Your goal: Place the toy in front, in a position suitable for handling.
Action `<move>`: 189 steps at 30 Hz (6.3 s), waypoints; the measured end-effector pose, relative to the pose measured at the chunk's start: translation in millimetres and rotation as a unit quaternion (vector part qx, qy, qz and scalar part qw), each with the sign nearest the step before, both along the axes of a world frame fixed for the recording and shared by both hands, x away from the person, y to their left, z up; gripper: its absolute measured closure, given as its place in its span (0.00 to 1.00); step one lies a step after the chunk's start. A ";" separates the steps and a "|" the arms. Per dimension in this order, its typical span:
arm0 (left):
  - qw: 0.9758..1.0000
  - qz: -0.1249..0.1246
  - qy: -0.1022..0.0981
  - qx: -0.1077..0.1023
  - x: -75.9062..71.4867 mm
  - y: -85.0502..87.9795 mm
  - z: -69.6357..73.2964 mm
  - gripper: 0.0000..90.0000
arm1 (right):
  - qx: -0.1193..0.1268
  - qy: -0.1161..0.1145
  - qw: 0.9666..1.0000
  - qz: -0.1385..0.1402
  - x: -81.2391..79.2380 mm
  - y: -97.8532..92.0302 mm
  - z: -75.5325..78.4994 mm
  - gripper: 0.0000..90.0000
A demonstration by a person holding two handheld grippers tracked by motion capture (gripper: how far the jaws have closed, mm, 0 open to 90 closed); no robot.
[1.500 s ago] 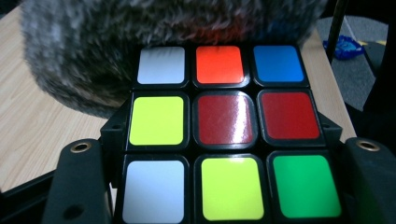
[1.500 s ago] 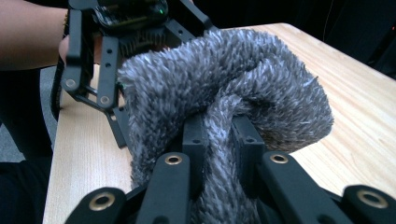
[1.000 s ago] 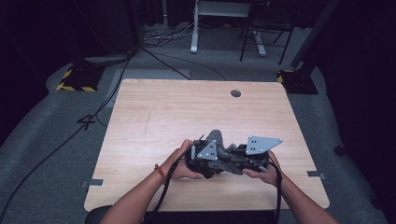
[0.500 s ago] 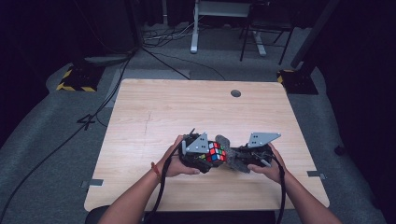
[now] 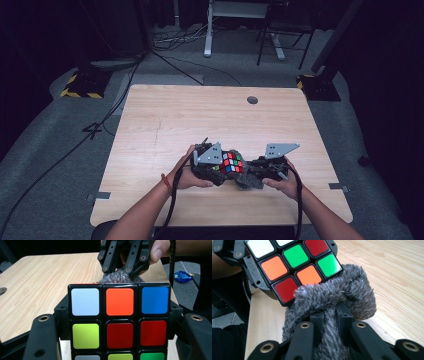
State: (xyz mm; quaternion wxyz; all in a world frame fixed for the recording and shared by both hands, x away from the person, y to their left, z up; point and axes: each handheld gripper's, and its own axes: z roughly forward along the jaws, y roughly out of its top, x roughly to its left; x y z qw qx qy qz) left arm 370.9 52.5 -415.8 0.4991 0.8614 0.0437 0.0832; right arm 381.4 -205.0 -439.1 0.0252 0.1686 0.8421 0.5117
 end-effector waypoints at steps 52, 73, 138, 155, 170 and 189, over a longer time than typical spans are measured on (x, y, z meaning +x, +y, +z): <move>0.999 0.028 -0.016 0.018 2.8 4.2 0.7 0.38 | -0.013 -0.036 0.999 -0.005 -9.0 -1.7 9.4 0.89; 1.000 0.012 -0.007 0.013 0.9 0.8 1.6 0.38 | -0.085 -0.028 0.996 -0.011 -2.5 2.7 2.1 0.89; 1.000 0.014 0.006 0.001 5.3 6.7 3.9 0.38 | -0.093 -0.040 0.995 -0.010 -5.5 6.9 5.0 0.88; 0.999 0.031 0.005 0.038 13.6 11.4 -5.9 0.38 | -0.105 -0.045 0.993 -0.019 -0.4 -3.5 3.2 0.88; 0.995 0.034 0.033 0.082 24.0 20.5 -28.0 0.38 | -0.131 -0.038 0.988 -0.076 22.0 -31.7 -1.4 0.88; 0.993 0.005 0.054 0.105 23.0 5.9 -49.4 0.38 | -0.153 -0.015 0.978 -0.141 20.0 -93.9 -30.2 0.87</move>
